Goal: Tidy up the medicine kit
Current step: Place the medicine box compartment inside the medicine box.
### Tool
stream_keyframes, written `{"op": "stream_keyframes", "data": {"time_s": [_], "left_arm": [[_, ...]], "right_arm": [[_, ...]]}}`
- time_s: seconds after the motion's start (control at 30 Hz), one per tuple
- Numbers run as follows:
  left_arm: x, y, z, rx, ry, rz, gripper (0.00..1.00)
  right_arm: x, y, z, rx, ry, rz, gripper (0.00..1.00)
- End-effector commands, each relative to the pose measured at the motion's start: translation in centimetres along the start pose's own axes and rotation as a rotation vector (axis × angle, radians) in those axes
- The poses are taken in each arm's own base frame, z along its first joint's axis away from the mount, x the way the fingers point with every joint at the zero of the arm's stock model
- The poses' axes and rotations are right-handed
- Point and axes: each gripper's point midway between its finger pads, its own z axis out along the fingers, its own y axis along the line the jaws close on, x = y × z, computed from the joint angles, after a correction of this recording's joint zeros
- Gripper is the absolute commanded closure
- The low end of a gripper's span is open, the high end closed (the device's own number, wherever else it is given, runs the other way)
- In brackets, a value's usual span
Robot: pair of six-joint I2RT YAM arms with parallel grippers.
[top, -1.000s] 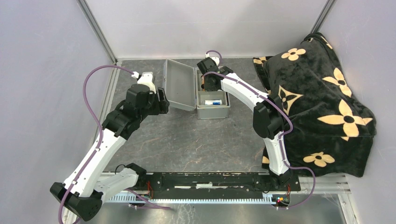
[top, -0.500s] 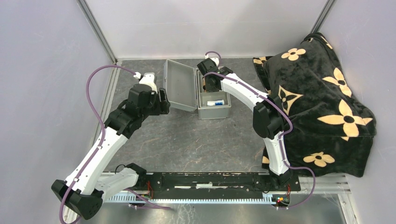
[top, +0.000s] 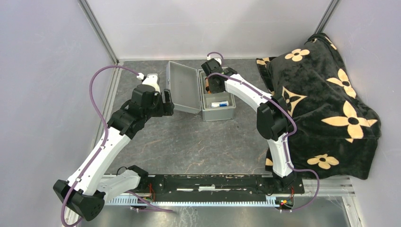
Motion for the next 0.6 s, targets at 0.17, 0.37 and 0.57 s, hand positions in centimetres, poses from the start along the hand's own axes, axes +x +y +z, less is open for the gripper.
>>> {"op": "stream_keyframes", "data": {"time_s": [0.17,0.37,0.57], "left_arm": [[-3.1,-1.1,-1.1,0.03,-0.089,-0.064,0.08],[-4.3,-1.8,-1.4,0.062,-0.132,-0.113,0.0],[-5.9,-1.2,-0.4,0.101,-0.156,-0.178,0.0]], "right_arm": [[-2.8,0.8,-4.1,-0.13,-0.089,-0.012,0.64],[-6.3,0.5,-9.0,-0.196,-0.209,-0.007,0.52],[-7.7,-2.1,-13.0,-0.196,-0.307,-0.014,0.53]]}}
